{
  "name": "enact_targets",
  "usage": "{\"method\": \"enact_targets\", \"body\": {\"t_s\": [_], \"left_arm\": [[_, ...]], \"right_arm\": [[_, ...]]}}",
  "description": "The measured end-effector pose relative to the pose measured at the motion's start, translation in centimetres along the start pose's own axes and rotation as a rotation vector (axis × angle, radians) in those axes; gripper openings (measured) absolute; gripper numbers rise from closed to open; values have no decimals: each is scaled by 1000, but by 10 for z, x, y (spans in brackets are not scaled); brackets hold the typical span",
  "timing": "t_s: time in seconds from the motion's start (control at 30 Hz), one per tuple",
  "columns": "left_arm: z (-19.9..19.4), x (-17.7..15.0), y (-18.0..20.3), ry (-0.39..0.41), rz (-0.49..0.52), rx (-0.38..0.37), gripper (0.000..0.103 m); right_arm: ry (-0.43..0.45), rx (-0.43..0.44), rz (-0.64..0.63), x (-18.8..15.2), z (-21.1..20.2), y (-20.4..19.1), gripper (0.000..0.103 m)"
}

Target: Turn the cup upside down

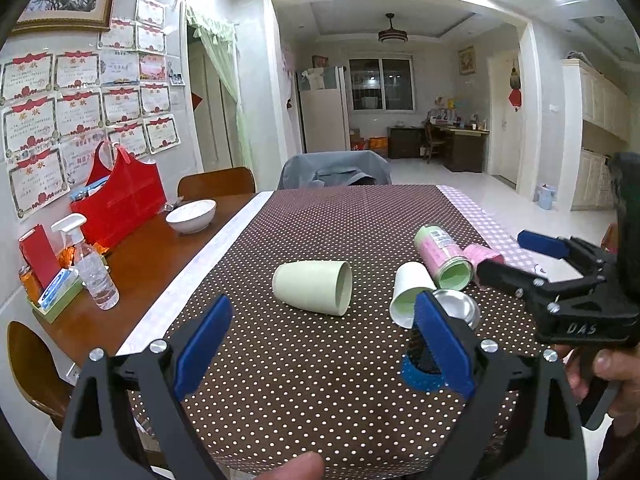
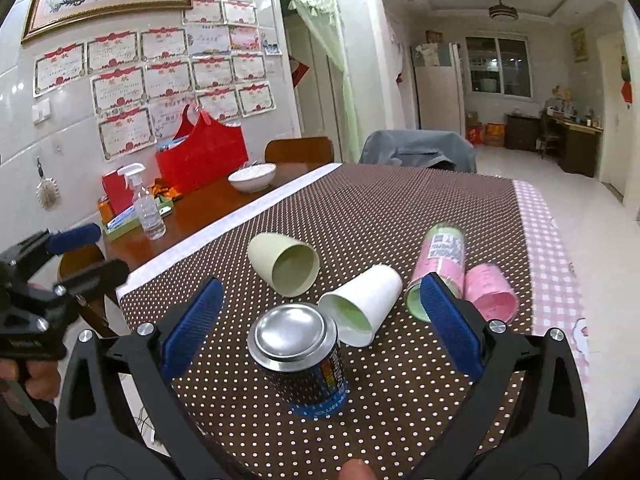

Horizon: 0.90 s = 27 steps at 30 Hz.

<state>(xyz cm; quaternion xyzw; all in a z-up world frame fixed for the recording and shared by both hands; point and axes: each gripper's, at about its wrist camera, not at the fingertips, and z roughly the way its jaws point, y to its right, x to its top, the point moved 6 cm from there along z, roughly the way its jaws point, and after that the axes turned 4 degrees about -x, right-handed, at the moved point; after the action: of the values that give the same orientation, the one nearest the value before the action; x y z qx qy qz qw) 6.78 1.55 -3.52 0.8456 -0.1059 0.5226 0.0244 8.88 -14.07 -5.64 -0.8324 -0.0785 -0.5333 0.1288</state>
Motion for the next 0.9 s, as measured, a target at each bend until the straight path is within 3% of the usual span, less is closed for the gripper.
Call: {"method": "enact_targets", "body": {"t_s": [0.4,0.9], "left_arm": [[-10,9,10,28,-13,0,91],[-16,10,20,39,-24,-1,91]], "right_arm": [[38,-127,99,17,-47,19,97],[85,-313,142,6,-88,38,97]]}}
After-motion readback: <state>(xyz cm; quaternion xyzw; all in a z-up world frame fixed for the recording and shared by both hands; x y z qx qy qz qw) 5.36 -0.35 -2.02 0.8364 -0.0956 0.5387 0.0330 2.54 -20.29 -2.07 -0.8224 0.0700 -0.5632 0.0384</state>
